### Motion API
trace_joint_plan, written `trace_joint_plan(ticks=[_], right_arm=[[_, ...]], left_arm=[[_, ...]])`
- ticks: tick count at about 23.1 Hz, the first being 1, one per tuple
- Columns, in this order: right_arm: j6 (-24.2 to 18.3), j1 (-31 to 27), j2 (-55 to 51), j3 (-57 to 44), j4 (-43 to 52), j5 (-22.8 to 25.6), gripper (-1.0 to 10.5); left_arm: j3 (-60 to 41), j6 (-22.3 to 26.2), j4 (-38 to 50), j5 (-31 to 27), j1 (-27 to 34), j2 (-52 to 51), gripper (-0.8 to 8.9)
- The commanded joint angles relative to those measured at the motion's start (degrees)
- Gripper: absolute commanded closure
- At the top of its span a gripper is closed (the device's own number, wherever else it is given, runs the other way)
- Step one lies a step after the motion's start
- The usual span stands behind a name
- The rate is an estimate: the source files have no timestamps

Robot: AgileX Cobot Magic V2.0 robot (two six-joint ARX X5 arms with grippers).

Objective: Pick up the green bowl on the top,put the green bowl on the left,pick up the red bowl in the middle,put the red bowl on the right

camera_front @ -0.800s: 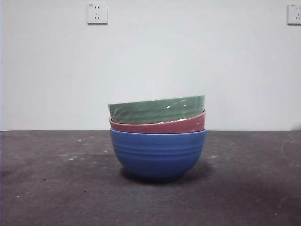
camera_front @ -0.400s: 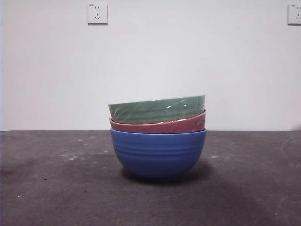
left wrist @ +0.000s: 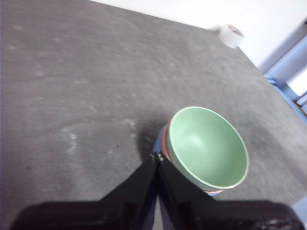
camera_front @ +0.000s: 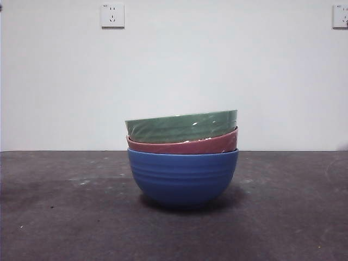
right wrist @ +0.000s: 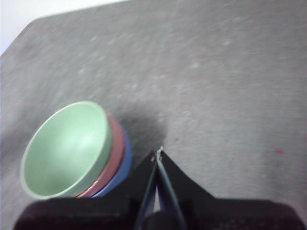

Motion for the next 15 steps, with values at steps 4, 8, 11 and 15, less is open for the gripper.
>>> trace_joint_plan(ticks=[4, 8, 11, 15], right_arm=[[-1.53, 0.09, 2.64, 0.68, -0.04, -0.74, 6.2], [-1.51, 0.09, 3.72, 0.68, 0.00, -0.76, 6.3], [-1.14, 0.09, 4.44, 0.68, 0.02, -0.81, 6.3], [-1.11, 0.09, 5.11, 0.68, 0.00, -0.79, 6.3]], left_arm=[[0.46, -1.20, 1.01, -0.20, -2.62, 3.34, 4.63], [1.99, -1.73, 1.60, -2.08, -9.11, 9.55, 4.65], [6.01, -1.27, 0.90, -9.33, -18.01, 16.41, 4.68], [15.85, 0.81, -1.70, -20.48, -29.31, 28.44, 4.71]])
